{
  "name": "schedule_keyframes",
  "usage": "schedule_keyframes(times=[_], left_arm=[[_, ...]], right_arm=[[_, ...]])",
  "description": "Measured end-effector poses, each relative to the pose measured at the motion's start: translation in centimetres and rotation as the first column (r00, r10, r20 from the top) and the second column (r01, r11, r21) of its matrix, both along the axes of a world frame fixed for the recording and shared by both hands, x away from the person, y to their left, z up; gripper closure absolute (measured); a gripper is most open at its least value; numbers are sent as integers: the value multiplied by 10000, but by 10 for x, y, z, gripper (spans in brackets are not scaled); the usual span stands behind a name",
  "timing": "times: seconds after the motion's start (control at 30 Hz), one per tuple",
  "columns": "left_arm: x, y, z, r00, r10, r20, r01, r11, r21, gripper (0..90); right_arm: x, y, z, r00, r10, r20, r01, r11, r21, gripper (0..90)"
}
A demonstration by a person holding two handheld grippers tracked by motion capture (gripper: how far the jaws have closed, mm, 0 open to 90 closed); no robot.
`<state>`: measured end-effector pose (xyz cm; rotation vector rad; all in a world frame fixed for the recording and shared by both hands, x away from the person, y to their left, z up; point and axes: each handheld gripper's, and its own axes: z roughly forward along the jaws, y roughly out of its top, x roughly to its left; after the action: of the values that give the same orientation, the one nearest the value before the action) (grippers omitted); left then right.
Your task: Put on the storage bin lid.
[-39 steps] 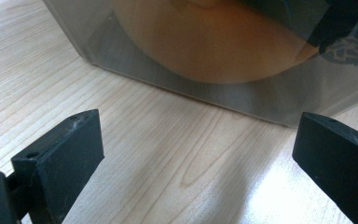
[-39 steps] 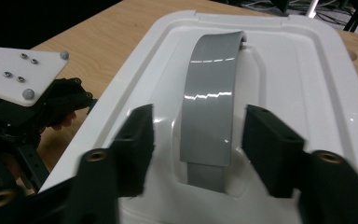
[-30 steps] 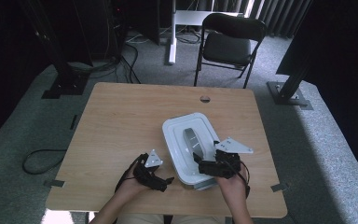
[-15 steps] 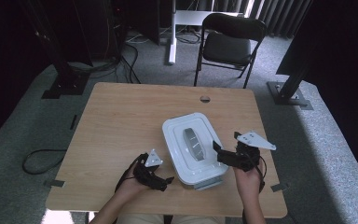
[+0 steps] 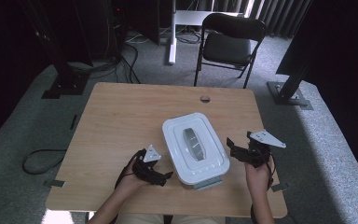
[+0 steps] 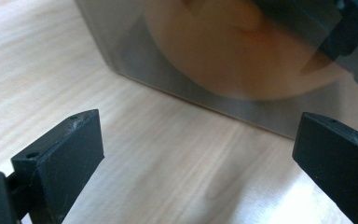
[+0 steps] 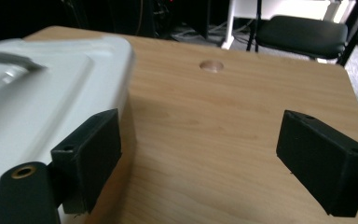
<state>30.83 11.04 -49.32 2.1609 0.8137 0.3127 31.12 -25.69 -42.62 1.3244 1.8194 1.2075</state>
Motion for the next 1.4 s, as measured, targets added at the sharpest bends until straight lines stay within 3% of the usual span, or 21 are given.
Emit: schedule_keyframes(times=[0.17,0.43,0.53,0.7,0.73,0.8,1.1,1.23,1.4], left_arm=[[0,-4,3,9999,-123,87,123,9999,17,25],[4,-7,3,9998,-168,90,167,9998,86,25],[5,-8,4,9998,-188,115,188,9998,53,25],[6,-11,5,9997,-232,125,231,9997,117,25],[6,-10,5,9997,-231,115,230,9997,123,25],[6,-9,5,9997,-181,135,180,9998,111,25],[9,6,6,9998,109,188,-112,9998,178,24],[9,12,7,9997,175,159,-177,9998,134,25],[12,15,9,9998,95,155,-99,9995,301,25]], right_arm=[[8,-5,-21,9991,-200,-386,199,9998,-32,136],[14,-2,-52,9939,-46,-1104,59,9999,109,137],[14,-2,-58,9922,84,-1248,-49,9996,285,138],[15,8,-70,9868,430,-1564,-432,9991,26,137],[14,11,-72,9861,511,-1582,-520,9986,-12,172],[13,11,-75,9856,623,-1570,-572,9977,368,177],[5,23,-81,9802,1259,-1528,-1110,9885,1028,174],[0,31,-80,9839,1066,-1433,-984,9931,631,174],[-4,36,-82,9815,1040,-1607,-989,9943,391,175]])
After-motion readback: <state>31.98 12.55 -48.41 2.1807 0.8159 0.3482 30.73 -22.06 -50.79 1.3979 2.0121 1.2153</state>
